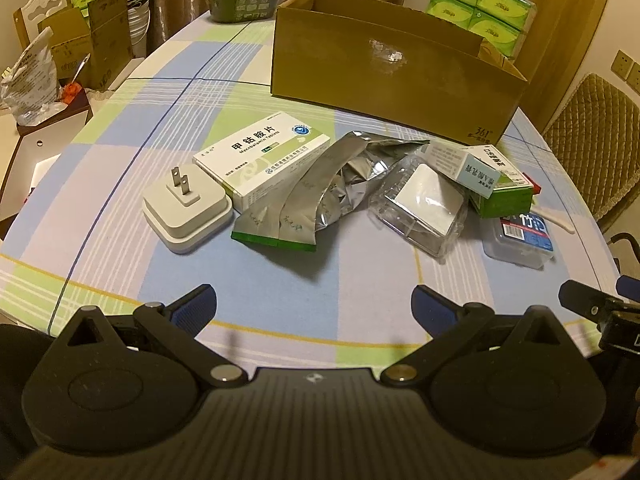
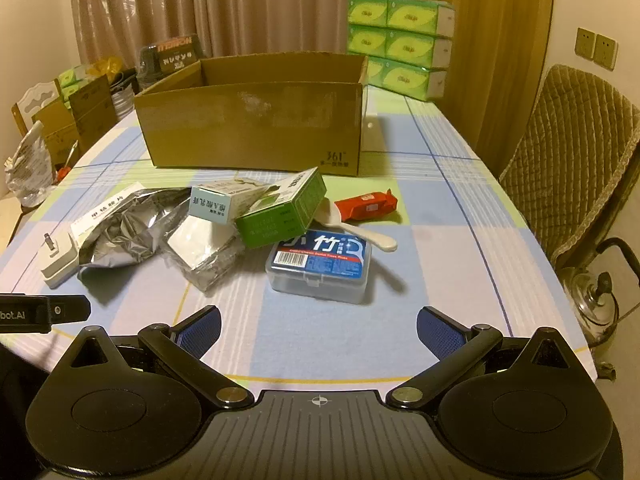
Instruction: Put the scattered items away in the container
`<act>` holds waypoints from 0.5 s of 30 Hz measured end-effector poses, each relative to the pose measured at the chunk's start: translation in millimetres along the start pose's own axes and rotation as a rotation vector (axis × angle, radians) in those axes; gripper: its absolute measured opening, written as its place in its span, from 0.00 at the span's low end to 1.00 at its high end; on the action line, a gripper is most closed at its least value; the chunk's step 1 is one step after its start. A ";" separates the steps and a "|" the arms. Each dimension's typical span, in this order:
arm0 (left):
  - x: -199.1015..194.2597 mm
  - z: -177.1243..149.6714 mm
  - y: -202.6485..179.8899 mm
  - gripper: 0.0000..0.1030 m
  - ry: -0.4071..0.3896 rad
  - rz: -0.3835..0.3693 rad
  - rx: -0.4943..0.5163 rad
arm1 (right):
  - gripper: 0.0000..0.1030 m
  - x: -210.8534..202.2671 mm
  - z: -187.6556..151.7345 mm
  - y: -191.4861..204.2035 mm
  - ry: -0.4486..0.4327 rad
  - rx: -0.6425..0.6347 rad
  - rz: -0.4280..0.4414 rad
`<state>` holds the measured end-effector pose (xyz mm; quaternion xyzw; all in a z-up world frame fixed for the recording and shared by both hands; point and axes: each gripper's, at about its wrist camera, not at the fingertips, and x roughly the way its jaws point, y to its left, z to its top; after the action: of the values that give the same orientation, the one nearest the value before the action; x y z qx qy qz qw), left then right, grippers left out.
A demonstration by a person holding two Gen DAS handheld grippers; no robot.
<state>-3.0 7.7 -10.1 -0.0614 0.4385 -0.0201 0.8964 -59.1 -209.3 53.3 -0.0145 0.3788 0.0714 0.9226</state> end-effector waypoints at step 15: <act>0.9 4.0 7.5 0.99 -0.007 0.000 -0.007 | 0.98 17.2 1.2 4.1 0.005 0.015 0.000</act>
<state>0.5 15.4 -9.4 -0.0646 0.4352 -0.0182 0.8978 -46.7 -203.1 42.2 -0.0076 0.3817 0.0684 0.9217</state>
